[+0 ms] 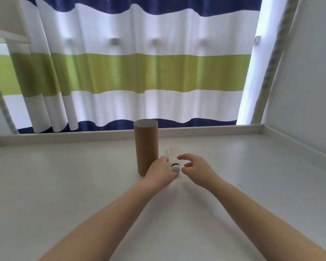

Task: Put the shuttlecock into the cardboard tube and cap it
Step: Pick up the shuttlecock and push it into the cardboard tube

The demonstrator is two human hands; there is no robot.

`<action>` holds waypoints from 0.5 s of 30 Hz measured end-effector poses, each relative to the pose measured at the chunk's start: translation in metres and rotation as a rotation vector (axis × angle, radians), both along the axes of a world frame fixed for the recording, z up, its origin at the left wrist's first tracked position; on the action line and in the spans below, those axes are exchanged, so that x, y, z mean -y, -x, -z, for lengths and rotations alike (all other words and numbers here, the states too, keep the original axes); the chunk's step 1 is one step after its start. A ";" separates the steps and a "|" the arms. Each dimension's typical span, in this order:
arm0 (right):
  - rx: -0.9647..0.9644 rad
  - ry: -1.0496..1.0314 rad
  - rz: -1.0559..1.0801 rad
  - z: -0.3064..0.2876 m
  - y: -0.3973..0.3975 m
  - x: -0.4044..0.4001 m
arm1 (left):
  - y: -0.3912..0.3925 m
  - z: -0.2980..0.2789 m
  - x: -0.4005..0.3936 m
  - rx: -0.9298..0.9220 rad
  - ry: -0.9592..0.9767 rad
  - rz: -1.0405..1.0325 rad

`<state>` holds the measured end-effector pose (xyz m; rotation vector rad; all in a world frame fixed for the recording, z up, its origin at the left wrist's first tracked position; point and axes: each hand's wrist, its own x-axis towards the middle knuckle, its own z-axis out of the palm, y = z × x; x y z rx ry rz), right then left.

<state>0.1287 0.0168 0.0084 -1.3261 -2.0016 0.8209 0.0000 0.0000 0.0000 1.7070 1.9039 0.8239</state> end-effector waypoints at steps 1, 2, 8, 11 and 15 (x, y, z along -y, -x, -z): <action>0.018 0.019 0.008 0.001 0.002 -0.003 | -0.003 0.000 -0.003 -0.032 0.008 0.009; 0.024 0.038 0.009 -0.001 0.004 -0.004 | -0.006 0.001 -0.006 -0.048 -0.002 0.005; -0.002 0.111 0.010 0.000 0.014 -0.009 | -0.014 0.005 -0.017 -0.049 0.021 -0.010; -0.030 0.154 0.014 0.000 0.017 -0.008 | -0.015 0.007 -0.018 0.018 0.041 -0.004; -0.131 0.220 0.029 -0.003 0.013 -0.004 | -0.013 0.008 -0.013 0.190 0.005 -0.032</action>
